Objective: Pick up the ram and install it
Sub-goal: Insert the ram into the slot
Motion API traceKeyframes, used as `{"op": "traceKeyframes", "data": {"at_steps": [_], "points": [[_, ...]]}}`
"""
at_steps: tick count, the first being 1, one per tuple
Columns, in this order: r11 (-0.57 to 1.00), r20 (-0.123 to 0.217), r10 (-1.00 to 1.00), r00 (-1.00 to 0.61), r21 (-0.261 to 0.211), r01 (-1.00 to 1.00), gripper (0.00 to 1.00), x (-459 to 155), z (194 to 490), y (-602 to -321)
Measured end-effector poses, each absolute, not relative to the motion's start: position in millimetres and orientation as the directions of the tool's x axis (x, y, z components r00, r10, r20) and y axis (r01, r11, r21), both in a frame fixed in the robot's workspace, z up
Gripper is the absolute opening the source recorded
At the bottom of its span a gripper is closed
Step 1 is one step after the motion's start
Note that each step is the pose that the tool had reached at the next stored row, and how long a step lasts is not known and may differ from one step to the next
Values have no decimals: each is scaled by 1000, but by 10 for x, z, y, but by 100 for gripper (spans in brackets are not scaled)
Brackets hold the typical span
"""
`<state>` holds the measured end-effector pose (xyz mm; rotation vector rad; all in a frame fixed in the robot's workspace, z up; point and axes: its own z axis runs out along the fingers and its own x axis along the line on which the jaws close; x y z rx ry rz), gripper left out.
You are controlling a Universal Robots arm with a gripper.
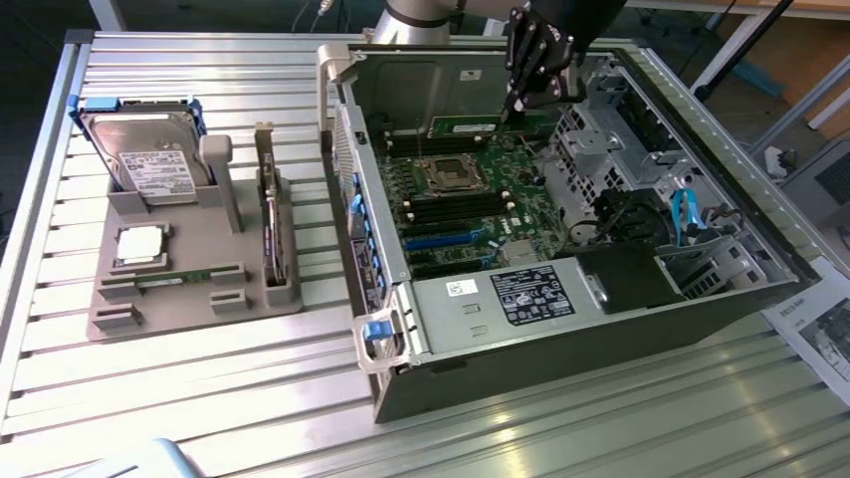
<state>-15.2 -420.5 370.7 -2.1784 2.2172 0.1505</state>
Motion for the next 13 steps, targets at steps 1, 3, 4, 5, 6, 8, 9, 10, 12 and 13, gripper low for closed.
{"op": "traceKeyframes", "data": {"at_steps": [1,3,4,5,6,8,9,10,12,13], "points": [[16,-89,-996,-20,48,-999,12,-152,3707,-4205],[16,-89,-996,-20,48,-999,12,-152,3707,-4205],[15,-89,-996,-20,48,-999,12,-152,3707,-4205],[15,-89,-996,-20,48,-999,12,-152,3683,-4204],[15,-89,-996,-20,48,-999,12,-152,3652,-4204],[16,-89,-996,-20,48,-999,12,-152,3610,-4203],[16,-89,-996,-20,48,-999,12,-152,3588,-4203],[16,-89,-996,-20,48,-999,12,-152,3572,-4203],[15,-89,-996,-20,48,-999,12,-152,3518,-4202],[15,-89,-996,-20,48,-999,12,-152,3502,-4202]]}}
